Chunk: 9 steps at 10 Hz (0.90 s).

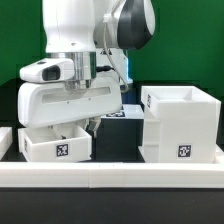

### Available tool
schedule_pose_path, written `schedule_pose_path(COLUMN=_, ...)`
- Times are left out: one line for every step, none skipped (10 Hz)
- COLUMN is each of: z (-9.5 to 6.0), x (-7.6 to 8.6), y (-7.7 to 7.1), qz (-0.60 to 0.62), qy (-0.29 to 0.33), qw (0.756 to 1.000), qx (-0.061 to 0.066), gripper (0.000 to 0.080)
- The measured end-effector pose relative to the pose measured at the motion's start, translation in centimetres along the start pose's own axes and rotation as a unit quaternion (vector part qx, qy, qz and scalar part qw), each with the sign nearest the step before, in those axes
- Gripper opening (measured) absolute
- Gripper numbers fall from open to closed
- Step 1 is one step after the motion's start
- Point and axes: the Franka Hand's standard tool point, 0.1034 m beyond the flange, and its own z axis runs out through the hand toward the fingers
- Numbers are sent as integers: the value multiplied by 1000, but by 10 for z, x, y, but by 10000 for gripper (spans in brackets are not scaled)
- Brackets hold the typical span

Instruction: Assemble drawer

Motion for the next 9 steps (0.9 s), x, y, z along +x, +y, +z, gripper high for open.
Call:
schedule_pose_path(z=0, x=0, y=0, qz=0, qy=0, qw=1000, qx=0, gripper=378)
schedule_pose_path(z=0, x=0, y=0, qz=0, qy=0, qw=1000, qx=0, gripper=242)
schedule_pose_path(z=0, x=0, y=0, qz=0, qy=0, qw=1000, qx=0, gripper=74)
schedule_pose_path(z=0, x=-1, y=0, qz=0, qy=0, qw=1000, qx=0, gripper=41)
schedule_pose_path(z=0, x=-1, y=0, qz=0, qy=0, qw=1000, qx=0, gripper=41)
schedule_pose_path(z=0, x=-1, y=0, qz=0, qy=0, qw=1000, qx=0, gripper=41)
schedule_pose_path(z=0, x=-1, y=0, qz=0, qy=0, qw=1000, qx=0, gripper=41)
schedule_pose_path(z=0, x=-1, y=0, qz=0, qy=0, qw=1000, qx=0, gripper=41)
schedule_pose_path(z=0, x=-1, y=0, qz=0, qy=0, qw=1000, qx=0, gripper=41)
